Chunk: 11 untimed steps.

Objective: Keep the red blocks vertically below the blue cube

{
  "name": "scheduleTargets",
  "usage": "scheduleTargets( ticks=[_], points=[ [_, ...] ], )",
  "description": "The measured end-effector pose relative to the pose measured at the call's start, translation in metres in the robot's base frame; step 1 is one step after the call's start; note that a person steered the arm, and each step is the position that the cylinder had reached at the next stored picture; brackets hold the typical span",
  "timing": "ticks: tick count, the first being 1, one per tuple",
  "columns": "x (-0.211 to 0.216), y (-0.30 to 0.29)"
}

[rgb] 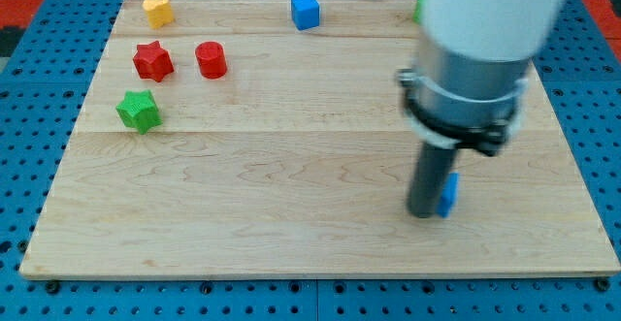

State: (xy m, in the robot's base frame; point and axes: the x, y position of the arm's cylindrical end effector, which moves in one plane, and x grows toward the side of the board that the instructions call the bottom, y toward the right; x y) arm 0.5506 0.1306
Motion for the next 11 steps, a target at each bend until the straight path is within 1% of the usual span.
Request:
scheduleTargets(
  ticks=[2,3,4,5,6,11],
  points=[
    [0.0,-0.066],
    [-0.011,-0.076],
    [-0.073,-0.123],
    [-0.151,-0.142],
    [-0.182,-0.149],
    [-0.201,-0.152]
  ],
)
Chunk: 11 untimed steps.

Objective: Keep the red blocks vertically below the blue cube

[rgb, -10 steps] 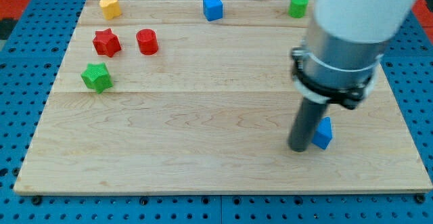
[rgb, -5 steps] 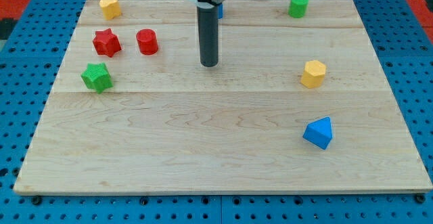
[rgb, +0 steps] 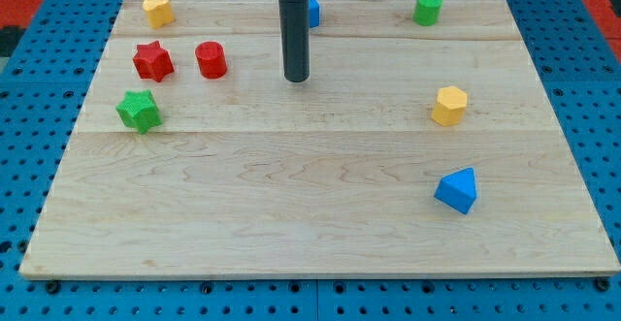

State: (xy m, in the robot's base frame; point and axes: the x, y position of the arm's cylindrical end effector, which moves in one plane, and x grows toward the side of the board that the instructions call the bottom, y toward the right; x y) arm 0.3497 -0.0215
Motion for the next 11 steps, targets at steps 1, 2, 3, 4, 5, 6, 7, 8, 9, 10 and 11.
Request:
scheduleTargets(
  ticks=[1,2,3,4,5,6,7,8,9,10,11],
  points=[
    [-0.013,-0.005],
    [-0.025,-0.013],
    [-0.028,-0.016],
    [-0.024,-0.029],
    [-0.024,-0.041],
    [-0.024,-0.049],
    [-0.024,-0.053],
    [-0.039,-0.079],
    [-0.044,-0.113],
    [-0.059,-0.143],
    [-0.062,-0.144]
  ],
)
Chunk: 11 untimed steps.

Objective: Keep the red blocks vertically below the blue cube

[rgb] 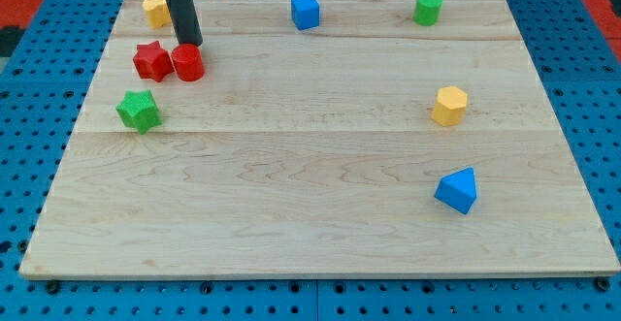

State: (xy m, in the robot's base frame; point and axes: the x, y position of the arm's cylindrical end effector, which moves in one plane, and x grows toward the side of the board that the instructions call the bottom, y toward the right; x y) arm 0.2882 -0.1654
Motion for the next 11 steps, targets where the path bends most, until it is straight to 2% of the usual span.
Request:
scheduleTargets(
  ticks=[2,4,6,8,9,11],
  points=[
    [0.0,-0.025],
    [-0.001,-0.089],
    [0.043,0.041],
    [-0.001,-0.023],
    [0.03,-0.064],
    [0.11,0.095]
  ],
)
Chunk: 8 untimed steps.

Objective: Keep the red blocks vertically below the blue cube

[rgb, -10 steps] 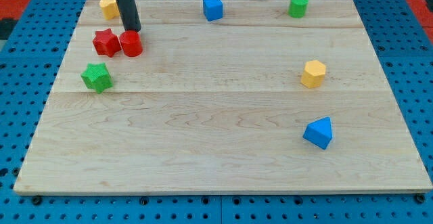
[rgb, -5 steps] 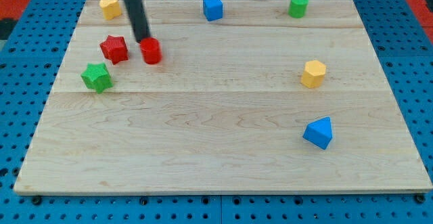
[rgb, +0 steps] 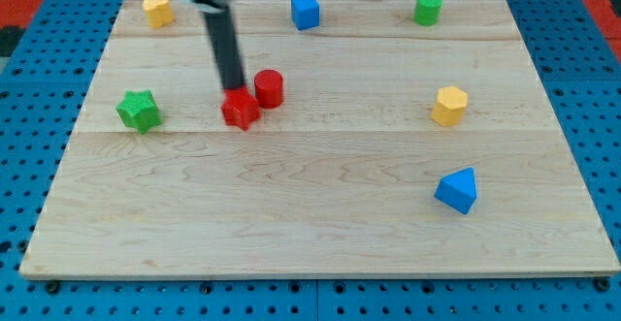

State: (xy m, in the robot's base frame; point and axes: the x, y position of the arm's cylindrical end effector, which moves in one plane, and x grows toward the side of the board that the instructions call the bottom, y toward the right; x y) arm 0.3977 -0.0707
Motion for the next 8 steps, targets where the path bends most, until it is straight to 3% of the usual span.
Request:
scheduleTargets(
  ticks=[1,4,6,8],
  points=[
    [0.045,0.005],
    [0.101,0.006],
    [0.089,0.026],
    [0.084,0.007]
  ],
)
